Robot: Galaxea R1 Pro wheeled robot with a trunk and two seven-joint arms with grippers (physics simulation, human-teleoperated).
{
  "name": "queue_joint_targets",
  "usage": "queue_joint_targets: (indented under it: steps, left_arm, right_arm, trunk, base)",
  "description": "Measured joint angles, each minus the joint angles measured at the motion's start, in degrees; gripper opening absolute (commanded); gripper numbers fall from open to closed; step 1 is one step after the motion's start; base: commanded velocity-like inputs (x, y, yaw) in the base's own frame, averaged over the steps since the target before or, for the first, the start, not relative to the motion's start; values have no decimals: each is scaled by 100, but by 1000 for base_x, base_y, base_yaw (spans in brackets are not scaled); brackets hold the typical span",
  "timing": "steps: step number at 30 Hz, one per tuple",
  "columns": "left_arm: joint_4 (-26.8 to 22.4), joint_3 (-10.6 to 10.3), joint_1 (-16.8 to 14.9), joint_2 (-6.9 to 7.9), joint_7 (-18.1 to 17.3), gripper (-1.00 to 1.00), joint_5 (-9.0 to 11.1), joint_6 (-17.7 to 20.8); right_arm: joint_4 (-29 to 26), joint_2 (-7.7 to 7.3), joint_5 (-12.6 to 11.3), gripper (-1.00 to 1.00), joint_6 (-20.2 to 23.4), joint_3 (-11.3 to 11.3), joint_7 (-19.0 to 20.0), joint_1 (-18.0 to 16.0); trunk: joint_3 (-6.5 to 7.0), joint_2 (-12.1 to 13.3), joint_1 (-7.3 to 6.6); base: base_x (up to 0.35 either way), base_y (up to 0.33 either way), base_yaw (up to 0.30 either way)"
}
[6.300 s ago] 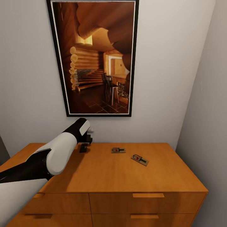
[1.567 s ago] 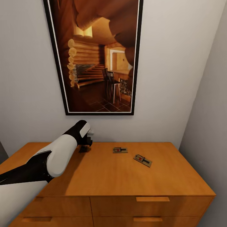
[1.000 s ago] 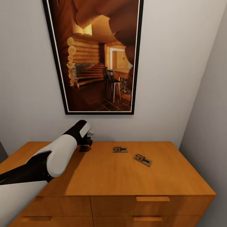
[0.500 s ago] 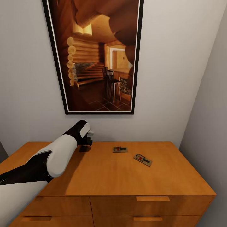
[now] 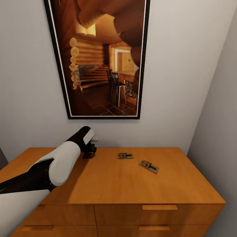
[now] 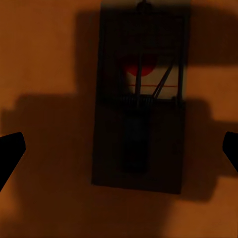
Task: Take the four mousetraps from the cabinet in the bathroom and place them on the bathroom floor. Make sure all four end up on the same floor surface, and ensure that at least two of them are either under or directly next to the same bathroom sink.
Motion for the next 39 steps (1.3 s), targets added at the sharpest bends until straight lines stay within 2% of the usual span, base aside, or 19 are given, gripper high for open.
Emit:
queue_joint_targets:
  steps: [23,39]
  left_arm:
    - [2,2,-37,-9,-5,100,23,4]
    - [-71,-46,2,1,-230,100,-94,31]
  right_arm:
    - [0,0,0,-100,0,-1,0,0]
    - [0,0,0,-100,0,-1,-4,0]
  trunk:
    - [-103,-2,-1]
    - [-104,-2,-1]
  base:
    - [0,0,0]
    - [0,0,0]
